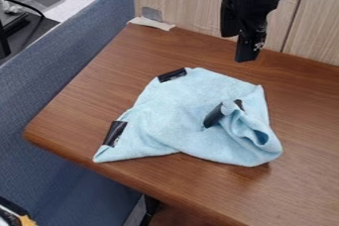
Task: Nfold the cloth from top left to bottom right
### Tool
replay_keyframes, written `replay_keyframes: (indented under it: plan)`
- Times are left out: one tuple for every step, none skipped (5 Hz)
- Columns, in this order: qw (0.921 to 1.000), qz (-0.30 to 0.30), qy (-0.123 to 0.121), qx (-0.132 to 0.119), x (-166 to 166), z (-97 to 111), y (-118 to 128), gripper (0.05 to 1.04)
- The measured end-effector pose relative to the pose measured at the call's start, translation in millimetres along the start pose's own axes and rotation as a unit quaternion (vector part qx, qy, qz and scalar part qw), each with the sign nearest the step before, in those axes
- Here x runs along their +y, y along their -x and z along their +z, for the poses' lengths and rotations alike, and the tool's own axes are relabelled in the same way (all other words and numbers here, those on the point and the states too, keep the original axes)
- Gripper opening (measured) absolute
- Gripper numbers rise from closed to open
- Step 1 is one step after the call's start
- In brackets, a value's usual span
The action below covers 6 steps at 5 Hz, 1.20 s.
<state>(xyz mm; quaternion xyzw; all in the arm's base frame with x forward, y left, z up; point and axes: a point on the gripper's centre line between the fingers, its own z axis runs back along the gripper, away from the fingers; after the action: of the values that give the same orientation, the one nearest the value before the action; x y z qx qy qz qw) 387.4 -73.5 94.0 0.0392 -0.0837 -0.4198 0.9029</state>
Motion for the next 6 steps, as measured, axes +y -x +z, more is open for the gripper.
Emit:
replay_keyframes:
  plan:
    - [0.9997,-0.002,0.017,0.015,-5.6,-15.5,4.4,1.000]
    - [0.9990,-0.016,0.038,0.019,-19.9,-32.5,14.2,1.000]
    - [0.9980,-0.035,0.050,0.014,-33.5,-47.5,24.4,1.000]
    - [0.9965,-0.054,0.059,-0.024,-41.8,-36.5,30.9,1.000]
    - [0.9949,-0.072,0.068,-0.019,-43.9,-39.9,33.7,1.000]
    - [0.9917,-0.100,0.077,-0.026,-47.1,-41.0,32.4,1.000]
